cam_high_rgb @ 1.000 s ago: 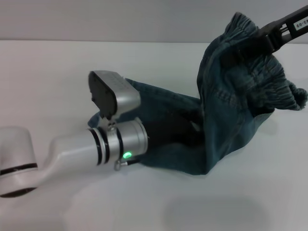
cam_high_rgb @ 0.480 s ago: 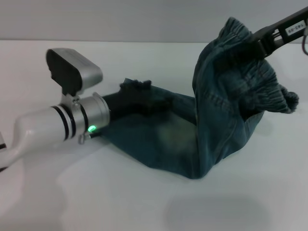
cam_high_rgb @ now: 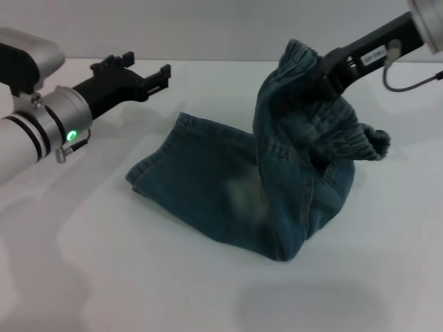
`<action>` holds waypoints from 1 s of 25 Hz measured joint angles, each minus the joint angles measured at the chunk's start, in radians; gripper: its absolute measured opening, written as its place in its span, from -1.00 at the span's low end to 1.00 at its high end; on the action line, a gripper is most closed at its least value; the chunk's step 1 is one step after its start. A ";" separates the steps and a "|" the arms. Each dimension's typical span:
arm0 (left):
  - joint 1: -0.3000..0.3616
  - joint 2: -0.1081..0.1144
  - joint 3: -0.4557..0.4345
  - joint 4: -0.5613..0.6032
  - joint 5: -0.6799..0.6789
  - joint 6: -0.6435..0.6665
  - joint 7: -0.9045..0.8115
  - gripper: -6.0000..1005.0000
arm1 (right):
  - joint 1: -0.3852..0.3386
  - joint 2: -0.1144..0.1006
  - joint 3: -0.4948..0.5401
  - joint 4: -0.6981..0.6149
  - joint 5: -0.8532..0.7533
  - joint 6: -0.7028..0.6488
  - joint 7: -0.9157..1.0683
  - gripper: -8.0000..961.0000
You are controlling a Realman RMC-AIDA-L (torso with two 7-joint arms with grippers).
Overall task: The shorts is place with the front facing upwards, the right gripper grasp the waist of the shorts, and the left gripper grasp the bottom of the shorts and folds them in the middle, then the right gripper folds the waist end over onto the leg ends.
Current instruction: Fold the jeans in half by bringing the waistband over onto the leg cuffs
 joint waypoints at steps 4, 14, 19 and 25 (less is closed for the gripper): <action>0.006 0.001 -0.014 0.015 -0.012 0.019 0.007 0.62 | 0.019 0.024 -0.022 0.010 0.000 0.044 -0.022 -0.84; 0.014 -0.001 -0.015 0.008 -0.062 0.037 0.050 0.61 | 0.079 0.057 -0.060 0.097 -0.002 0.135 -0.078 -0.77; 0.012 -0.003 -0.015 0.005 -0.069 0.037 0.072 0.61 | 0.094 0.070 -0.069 0.103 -0.004 0.151 -0.084 -0.67; 0.007 -0.004 -0.015 -0.005 -0.081 0.037 0.096 0.61 | 0.103 0.077 -0.095 0.103 -0.008 0.185 -0.081 -0.21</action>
